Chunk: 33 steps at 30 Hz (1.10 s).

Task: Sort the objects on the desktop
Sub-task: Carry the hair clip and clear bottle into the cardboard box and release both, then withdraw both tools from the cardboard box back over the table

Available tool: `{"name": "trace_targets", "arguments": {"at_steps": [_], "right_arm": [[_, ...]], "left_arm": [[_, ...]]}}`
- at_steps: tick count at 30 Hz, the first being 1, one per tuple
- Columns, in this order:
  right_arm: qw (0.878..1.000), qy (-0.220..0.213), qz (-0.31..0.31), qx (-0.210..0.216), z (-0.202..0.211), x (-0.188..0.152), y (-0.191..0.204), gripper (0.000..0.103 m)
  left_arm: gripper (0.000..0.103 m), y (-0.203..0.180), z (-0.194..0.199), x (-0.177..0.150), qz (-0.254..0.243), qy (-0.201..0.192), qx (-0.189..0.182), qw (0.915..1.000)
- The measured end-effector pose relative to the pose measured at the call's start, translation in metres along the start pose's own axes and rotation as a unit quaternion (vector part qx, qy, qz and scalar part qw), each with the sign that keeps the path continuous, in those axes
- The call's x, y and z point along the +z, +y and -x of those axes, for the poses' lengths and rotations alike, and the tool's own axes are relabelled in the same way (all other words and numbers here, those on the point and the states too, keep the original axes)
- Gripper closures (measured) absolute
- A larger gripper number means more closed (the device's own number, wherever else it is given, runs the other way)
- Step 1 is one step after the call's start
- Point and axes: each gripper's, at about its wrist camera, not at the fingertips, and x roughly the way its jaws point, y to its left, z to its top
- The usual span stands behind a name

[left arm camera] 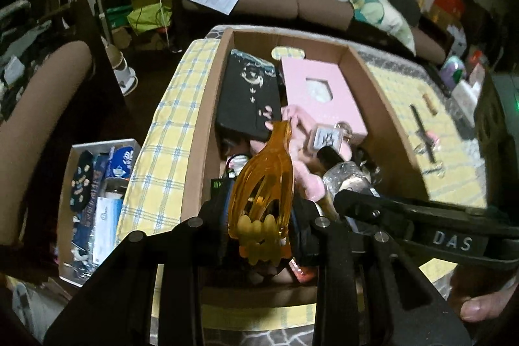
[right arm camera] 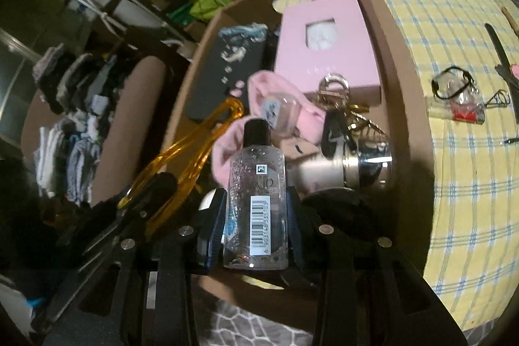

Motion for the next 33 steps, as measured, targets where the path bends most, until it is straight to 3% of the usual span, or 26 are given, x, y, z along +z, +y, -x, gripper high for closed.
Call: {"name": "trace_targets", "arguments": {"at_steps": [3,7,14,23,33], "right_arm": [[1.0,0.0,0.003,-0.011,0.0,-0.002,-0.003,0.066],[1.0,-0.002,0.018,-0.014,0.009,-0.005,0.0,0.055],[0.995,-0.043,0.075,-0.056,0.041,-0.008,0.012,0.048],[0.976,-0.109,0.133,-0.137,0.09,-0.019,0.008,0.036],[0.958,-0.162,0.136,-0.193,0.139,-0.027,-0.036,0.003]], "left_arm": [[0.073,-0.006,-0.005,-0.007,-0.011,0.011,0.01,0.9998],[0.051,0.001,-0.006,-0.01,0.007,0.019,0.009,0.9998],[0.04,-0.001,0.014,-0.009,0.015,0.008,0.003,0.9998],[0.018,-0.04,0.05,0.005,-0.004,-0.025,-0.028,0.9993],[0.001,-0.097,0.061,0.013,-0.029,-0.041,-0.056,0.9971]]}}
